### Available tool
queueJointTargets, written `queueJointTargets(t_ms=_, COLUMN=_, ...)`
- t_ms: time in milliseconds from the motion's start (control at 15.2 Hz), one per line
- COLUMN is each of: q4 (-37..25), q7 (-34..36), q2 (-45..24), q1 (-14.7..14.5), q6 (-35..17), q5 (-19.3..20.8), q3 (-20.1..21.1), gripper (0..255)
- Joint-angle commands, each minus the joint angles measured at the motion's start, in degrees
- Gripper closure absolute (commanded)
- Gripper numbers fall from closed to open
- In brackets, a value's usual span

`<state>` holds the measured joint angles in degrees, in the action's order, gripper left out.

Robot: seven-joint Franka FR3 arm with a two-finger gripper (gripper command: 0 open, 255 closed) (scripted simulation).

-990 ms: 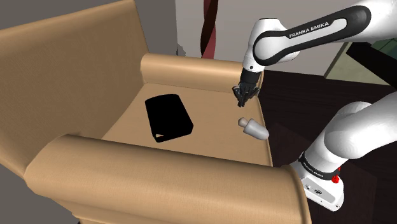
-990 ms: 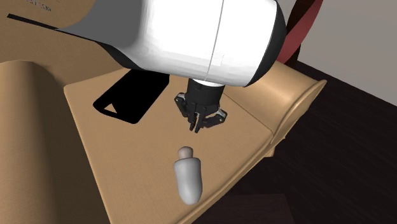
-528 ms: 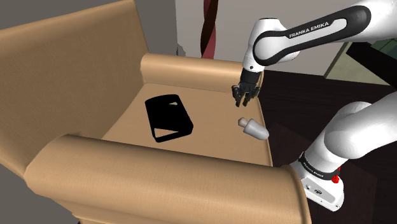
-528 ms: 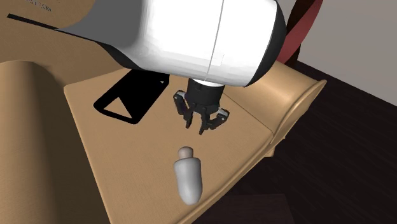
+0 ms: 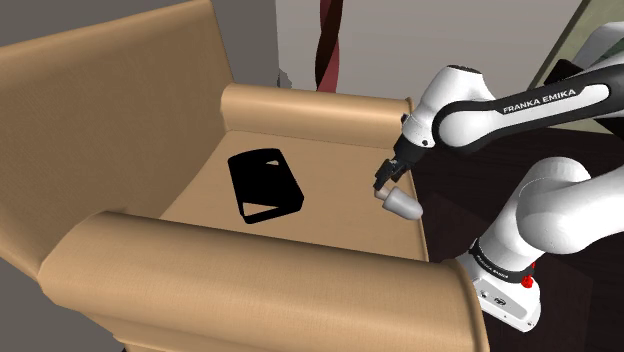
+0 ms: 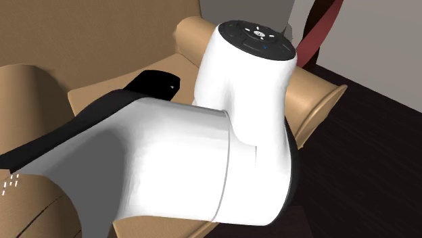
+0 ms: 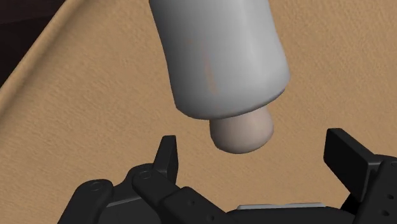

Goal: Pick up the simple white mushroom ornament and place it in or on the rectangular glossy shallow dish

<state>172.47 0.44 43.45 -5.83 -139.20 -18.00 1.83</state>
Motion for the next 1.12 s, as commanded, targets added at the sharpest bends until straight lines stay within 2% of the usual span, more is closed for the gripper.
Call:
queueJointTargets(t_ms=0, q4=0.96, q7=-1.04, q2=-1.56, q1=-0.84, q6=-2.96, q5=-0.72, q3=-0.21, gripper=0)
queueJointTargets(t_ms=264, q4=1.58, q7=-1.85, q2=-5.77, q1=-2.37, q6=-7.88, q5=-2.29, q3=-0.35, gripper=0)
queueJointTargets(t_ms=726, q4=1.58, q7=-1.85, q2=-5.77, q1=-2.37, q6=-7.88, q5=-2.29, q3=-0.35, gripper=0)
queueJointTargets(t_ms=792, q4=1.57, q7=-1.85, q2=-5.77, q1=-2.37, q6=-7.88, q5=-2.29, q3=-0.35, gripper=255)
queueJointTargets(t_ms=1056, q4=1.57, q7=-1.85, q2=-5.77, q1=-2.37, q6=-7.88, q5=-2.29, q3=-0.35, gripper=255)
